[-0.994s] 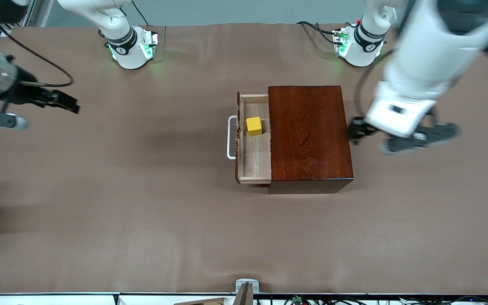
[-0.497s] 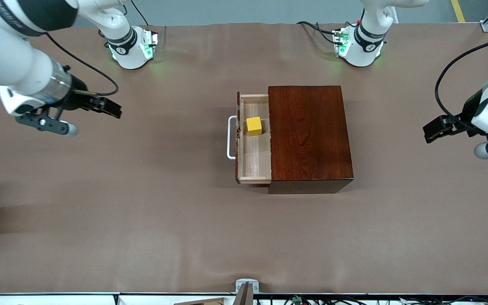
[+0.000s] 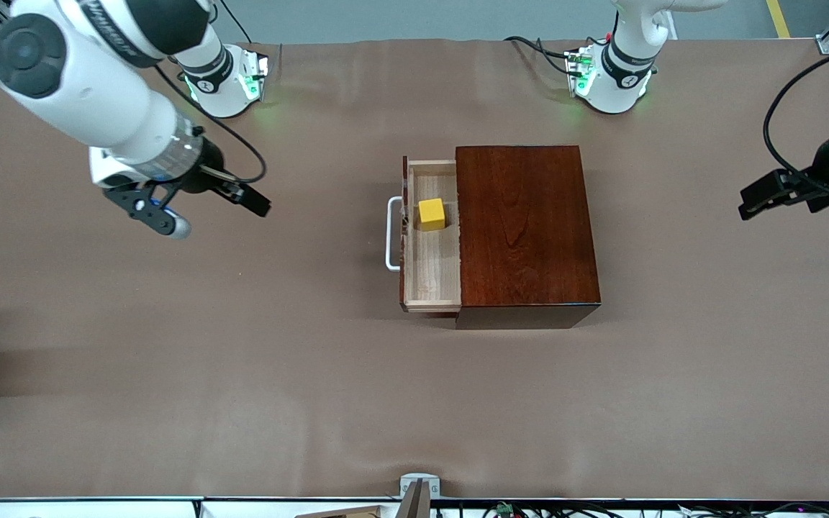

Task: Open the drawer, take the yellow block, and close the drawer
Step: 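Lower the right gripper into the drawer onto the yellow block, then close the right gripper on the yellow block and lift it out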

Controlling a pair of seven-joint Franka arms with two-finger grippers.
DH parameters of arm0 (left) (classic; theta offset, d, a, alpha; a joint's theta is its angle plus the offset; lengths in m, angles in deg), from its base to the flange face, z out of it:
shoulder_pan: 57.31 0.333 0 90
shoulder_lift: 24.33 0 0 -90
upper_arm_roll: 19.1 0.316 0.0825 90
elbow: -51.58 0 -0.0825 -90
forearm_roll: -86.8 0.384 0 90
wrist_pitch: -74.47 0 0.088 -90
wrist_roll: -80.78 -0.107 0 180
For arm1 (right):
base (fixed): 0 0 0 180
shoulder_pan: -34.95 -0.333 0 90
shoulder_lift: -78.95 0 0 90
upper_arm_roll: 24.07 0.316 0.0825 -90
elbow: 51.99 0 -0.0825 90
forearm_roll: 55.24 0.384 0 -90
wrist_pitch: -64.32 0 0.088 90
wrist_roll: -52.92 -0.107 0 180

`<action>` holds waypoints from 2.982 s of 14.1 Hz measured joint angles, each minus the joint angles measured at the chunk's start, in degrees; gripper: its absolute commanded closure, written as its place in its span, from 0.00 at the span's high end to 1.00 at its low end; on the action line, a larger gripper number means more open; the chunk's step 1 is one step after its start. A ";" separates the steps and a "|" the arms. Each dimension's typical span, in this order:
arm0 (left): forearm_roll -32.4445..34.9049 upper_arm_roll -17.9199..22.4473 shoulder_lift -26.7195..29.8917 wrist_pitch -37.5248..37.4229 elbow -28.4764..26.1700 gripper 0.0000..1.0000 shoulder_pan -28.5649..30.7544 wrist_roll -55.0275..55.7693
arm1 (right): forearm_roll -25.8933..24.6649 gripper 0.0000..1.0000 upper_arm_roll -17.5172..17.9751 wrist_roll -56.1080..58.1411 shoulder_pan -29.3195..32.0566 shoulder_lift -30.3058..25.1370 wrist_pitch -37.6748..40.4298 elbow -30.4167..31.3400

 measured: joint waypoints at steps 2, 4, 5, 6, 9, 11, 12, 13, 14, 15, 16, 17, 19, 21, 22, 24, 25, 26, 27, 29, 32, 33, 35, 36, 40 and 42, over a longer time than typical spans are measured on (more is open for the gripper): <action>-0.10 0.01 1.06 0.33 -0.81 1.00 0.62 -3.29 | 1.83 1.00 -0.01 -5.84 -1.63 1.41 -1.29 -0.03; -0.10 0.01 1.17 0.59 -1.19 1.00 0.96 -5.47 | 2.09 1.00 -0.01 -13.71 -3.45 3.20 -4.32 -0.05; -0.10 0.00 1.16 0.69 -1.40 1.00 0.97 -6.00 | 2.12 1.00 -0.01 -17.90 -4.48 4.24 -5.97 -0.12; -0.10 -0.06 1.16 0.71 -1.51 1.00 0.97 -6.19 | 2.13 1.00 -0.02 -22.02 -5.70 5.43 -7.50 -0.46; -0.10 -0.08 1.17 0.60 -1.66 1.00 0.96 -6.22 | 2.13 1.00 0.02 -34.21 -9.79 9.72 -9.23 -3.20; -0.10 -0.07 1.19 0.09 -2.33 1.00 0.99 -6.23 | 2.13 1.00 0.03 -41.35 -12.13 12.59 -12.13 -4.59; -0.10 -0.07 1.22 0.07 -2.95 1.00 1.03 -6.22 | 2.13 1.00 0.04 -43.96 -13.37 13.95 -14.59 -4.79; -0.10 -0.07 1.28 0.08 -3.53 1.00 1.07 -6.22 | 2.13 1.00 0.03 -46.29 -15.01 15.52 -17.23 -4.84; -0.10 -0.07 1.61 0.46 -4.34 1.00 1.10 -6.22 | 2.08 1.00 0.03 -48.83 -16.89 17.32 -19.76 -4.90; -0.10 -0.08 2.44 1.68 -5.73 1.00 1.17 -6.22 | 1.69 1.00 0.01 -51.22 -18.58 18.96 -21.38 -4.98; -0.10 -0.08 3.75 3.36 -7.72 1.00 1.26 -6.21 | 0.91 1.00 -0.02 -53.34 -19.89 20.23 -22.12 -5.07; -0.10 -0.12 5.13 4.32 -9.54 1.00 1.34 -6.16 | 0.00 1.00 -0.07 -55.17 -20.69 20.98 -22.22 -5.21; -0.10 -0.51 7.09 5.12 -11.64 1.00 1.83 -5.99 | -0.67 1.00 -0.09 -57.25 -21.23 21.42 -22.01 -5.25; -0.10 -1.97 7.79 5.33 -12.23 1.00 3.79 -5.94 | -0.69 1.00 -0.10 -58.08 -21.55 21.74 -20.87 -4.97; -0.10 -2.90 7.81 5.41 -12.27 1.00 4.99 -5.82 | -0.69 1.00 -0.10 -58.88 -21.93 22.05 -20.68 -4.44; -0.10 -4.15 7.81 5.55 -12.32 1.00 6.32 -5.75 | -0.71 1.00 -0.09 -60.76 -22.78 22.88 -20.80 -3.54; -0.10 -4.42 7.82 5.67 -12.32 1.00 6.49 -5.71 | -0.72 1.00 -0.10 -61.28 -23.12 23.37 -21.00 -3.50; -0.10 -4.60 7.84 5.75 -12.32 1.00 6.55 -5.66 | -0.72 1.00 -0.12 -61.51 -23.38 23.78 -21.31 -3.50; -0.10 -4.73 7.85 5.79 -12.32 1.00 6.59 -5.64 | -0.72 1.00 -0.12 -61.70 -23.55 24.10 -21.60 -3.50; -0.10 -4.79 7.87 5.80 -12.32 1.00 6.68 -5.64 | -0.72 1.00 -0.13 -61.92 -23.76 24.37 -21.83 -3.50; -0.10 -4.76 8.05 5.82 -11.84 1.00 6.90 -5.64 | -0.82 0.03 -0.13 -61.95 -24.14 24.92 -22.43 -3.49; -0.10 -4.72 8.14 5.82 -11.63 1.00 6.94 -5.64 | -1.09 0.00 -0.13 -61.95 -24.31 25.10 -22.68 -3.49; -0.10 -4.67 8.26 5.82 -11.33 1.00 7.00 -5.64 | -2.13 0.00 -0.14 -61.97 -24.48 25.13 -23.08 -3.75; -0.10 -4.67 8.26 5.82 -11.19 1.00 7.00 -5.64 | -2.44 0.00 -0.17 -61.99 -24.49 25.13 -23.17 -4.24; -0.10 -4.67 8.27 5.82 -10.95 1.00 7.01 -5.64 | -2.14 0.00 -0.97 -62.40 -23.76 24.96 -20.82 -9.56; -0.10 -4.67 8.27 5.74 -10.91 1.00 7.01 -5.64 | -1.98 0.00 -1.21 -61.85 -21.80 24.78 -14.67 -13.33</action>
